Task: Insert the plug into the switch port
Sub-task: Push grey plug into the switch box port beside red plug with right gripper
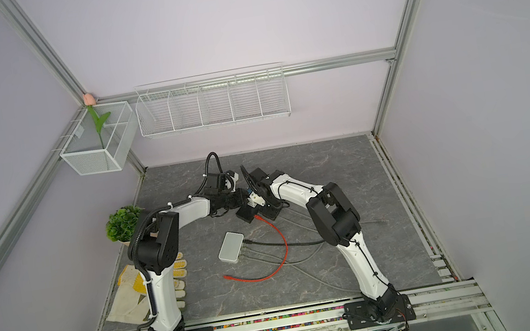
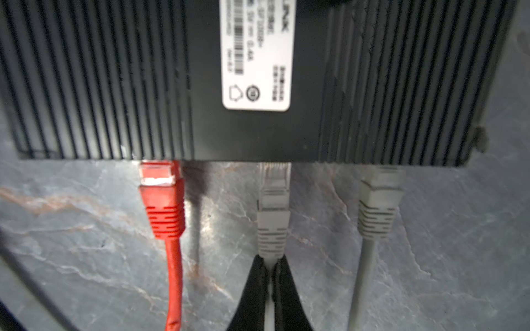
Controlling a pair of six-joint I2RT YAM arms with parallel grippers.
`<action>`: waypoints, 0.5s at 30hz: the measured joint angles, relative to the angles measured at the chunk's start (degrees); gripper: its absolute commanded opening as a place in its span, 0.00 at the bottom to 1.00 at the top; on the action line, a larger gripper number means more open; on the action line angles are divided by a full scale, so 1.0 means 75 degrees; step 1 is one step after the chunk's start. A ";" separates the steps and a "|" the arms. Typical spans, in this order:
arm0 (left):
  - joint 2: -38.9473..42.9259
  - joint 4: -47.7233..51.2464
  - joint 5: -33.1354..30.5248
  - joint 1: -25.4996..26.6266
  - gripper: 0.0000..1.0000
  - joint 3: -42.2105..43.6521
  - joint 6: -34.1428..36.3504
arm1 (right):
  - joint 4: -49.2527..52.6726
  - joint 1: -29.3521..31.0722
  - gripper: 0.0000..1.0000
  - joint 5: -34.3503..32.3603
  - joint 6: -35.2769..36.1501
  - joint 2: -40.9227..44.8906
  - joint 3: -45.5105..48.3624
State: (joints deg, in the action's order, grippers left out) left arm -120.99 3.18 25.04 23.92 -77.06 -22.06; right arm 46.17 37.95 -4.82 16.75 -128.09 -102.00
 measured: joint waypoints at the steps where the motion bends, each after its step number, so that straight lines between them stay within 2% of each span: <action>1: 0.0000 0.0000 0.0003 0.0000 0.29 -0.0003 0.0017 | -0.0082 0.0015 0.07 -0.0050 -0.0006 0.0061 0.0082; 15: -0.0050 0.0044 0.0017 0.0012 0.27 -0.0102 0.0149 | -0.0437 0.0052 0.07 -0.0565 -0.0096 0.0236 0.0216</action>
State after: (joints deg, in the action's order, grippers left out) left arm -121.36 3.51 25.17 24.01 -77.82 -20.95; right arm 42.89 38.35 -9.06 16.03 -126.32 -100.38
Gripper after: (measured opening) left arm 0.275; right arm 0.076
